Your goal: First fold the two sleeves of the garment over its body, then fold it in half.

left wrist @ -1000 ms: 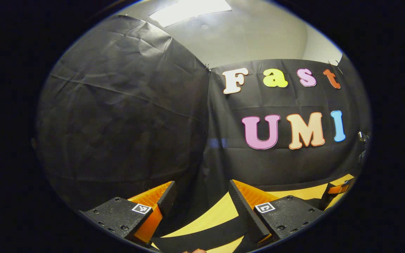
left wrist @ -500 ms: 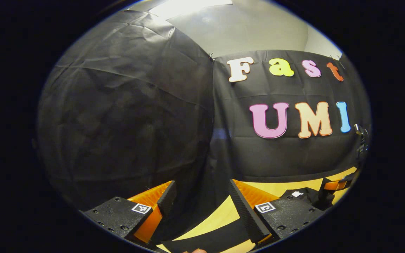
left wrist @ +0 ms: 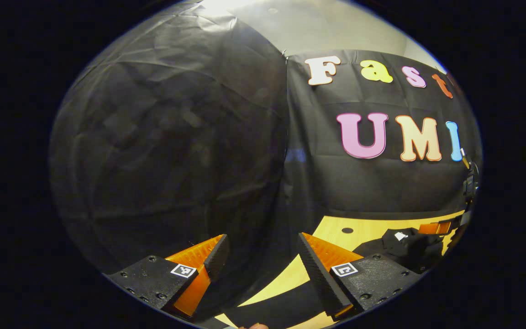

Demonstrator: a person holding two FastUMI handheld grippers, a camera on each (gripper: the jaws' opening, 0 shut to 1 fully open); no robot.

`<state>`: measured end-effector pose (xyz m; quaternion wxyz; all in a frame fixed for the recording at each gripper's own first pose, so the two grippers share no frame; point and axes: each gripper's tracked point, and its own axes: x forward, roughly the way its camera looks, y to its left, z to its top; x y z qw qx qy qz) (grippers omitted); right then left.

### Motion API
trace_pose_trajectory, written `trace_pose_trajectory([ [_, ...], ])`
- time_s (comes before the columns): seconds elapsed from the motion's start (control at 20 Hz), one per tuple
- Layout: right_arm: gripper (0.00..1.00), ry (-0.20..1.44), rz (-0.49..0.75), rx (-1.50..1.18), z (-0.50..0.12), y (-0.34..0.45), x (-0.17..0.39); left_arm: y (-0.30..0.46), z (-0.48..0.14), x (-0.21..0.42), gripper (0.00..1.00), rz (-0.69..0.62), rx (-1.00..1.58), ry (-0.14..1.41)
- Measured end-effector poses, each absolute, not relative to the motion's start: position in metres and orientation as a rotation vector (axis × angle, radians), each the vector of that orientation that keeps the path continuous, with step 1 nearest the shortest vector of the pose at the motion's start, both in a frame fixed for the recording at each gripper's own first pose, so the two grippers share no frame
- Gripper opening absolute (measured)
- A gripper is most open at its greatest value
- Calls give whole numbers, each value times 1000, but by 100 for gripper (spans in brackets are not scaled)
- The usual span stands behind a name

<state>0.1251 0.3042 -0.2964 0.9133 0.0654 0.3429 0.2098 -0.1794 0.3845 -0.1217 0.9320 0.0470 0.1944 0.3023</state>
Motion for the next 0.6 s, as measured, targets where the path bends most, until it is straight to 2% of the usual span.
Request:
trace_pose_trajectory([
  [0.05,100,689,427,122,-293,302,128,386,-132,-183,92,623,84,429],
  [0.1,98,683,429,114,-293,301,127,388,-143,-185,92,629,73,458],
  [0.6,98,704,398,41,-296,268,121,378,-256,-241,93,670,-69,831],
])
